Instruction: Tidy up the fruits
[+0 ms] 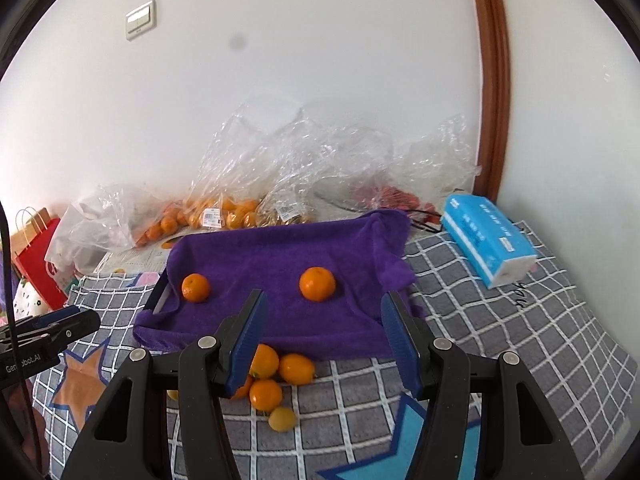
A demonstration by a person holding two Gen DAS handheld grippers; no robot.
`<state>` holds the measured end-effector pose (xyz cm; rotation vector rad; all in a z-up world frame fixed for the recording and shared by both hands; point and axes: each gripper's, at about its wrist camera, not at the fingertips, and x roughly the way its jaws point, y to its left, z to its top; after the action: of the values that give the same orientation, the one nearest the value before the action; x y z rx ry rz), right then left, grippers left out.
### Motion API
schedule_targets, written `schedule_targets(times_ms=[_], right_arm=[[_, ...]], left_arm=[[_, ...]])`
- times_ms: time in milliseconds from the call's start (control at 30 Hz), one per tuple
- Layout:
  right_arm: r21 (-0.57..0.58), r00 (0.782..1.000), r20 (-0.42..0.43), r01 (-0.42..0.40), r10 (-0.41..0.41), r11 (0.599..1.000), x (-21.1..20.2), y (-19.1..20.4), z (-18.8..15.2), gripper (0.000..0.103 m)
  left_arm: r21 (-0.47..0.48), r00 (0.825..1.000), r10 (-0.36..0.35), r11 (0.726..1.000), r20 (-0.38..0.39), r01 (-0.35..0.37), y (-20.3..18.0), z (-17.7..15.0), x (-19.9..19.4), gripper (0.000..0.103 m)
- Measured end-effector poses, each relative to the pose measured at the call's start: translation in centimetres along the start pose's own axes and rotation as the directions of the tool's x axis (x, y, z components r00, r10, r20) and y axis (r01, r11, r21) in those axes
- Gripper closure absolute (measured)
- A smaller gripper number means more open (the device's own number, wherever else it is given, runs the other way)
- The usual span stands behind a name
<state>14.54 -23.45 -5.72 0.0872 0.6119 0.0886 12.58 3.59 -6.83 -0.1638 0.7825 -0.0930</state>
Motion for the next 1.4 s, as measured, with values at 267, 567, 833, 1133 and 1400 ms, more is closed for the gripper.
schedule_targets(times_ms=[267, 567, 833, 1133, 1400], right_arm=[[0.03, 0.996, -0.063, -0.054, 0.056, 0.998, -1.7, -1.4, -2.3, 0.044], [0.054, 0.99, -0.119, -0.071, 0.077, 0.996, -1.0, -2.2, -5.0, 0.044], [0.026, 0.986, -0.139, -0.086, 0.089, 0.996, 0.9, -1.3, -7.0, 0.046], [-0.069, 0.965, -0.228, -0.149, 0.13, 0.986, 4.1, 1.9, -9.3, 0.064], [-0.079, 0.952, -0.279, -0.15, 0.123, 0.986, 6.8, 2.7, -9.9, 0.067]], left_arm=[[-0.003, 0.998, 0.045, 0.999, 0.035, -0.045, 0.0, -2.6, -1.5, 0.053], [-0.021, 0.996, 0.083, 0.996, -0.017, -0.083, 1.8, -5.0, 0.0, 0.053], [-0.036, 0.995, 0.069, 0.997, -0.078, -0.072, 3.2, -6.7, 2.4, 0.052], [-0.051, 0.987, 0.098, 0.993, -0.131, -0.105, 5.0, -8.2, 4.5, 0.052], [-0.041, 0.99, 0.085, 0.995, -0.11, -0.09, 5.4, -8.8, 4.4, 0.053]])
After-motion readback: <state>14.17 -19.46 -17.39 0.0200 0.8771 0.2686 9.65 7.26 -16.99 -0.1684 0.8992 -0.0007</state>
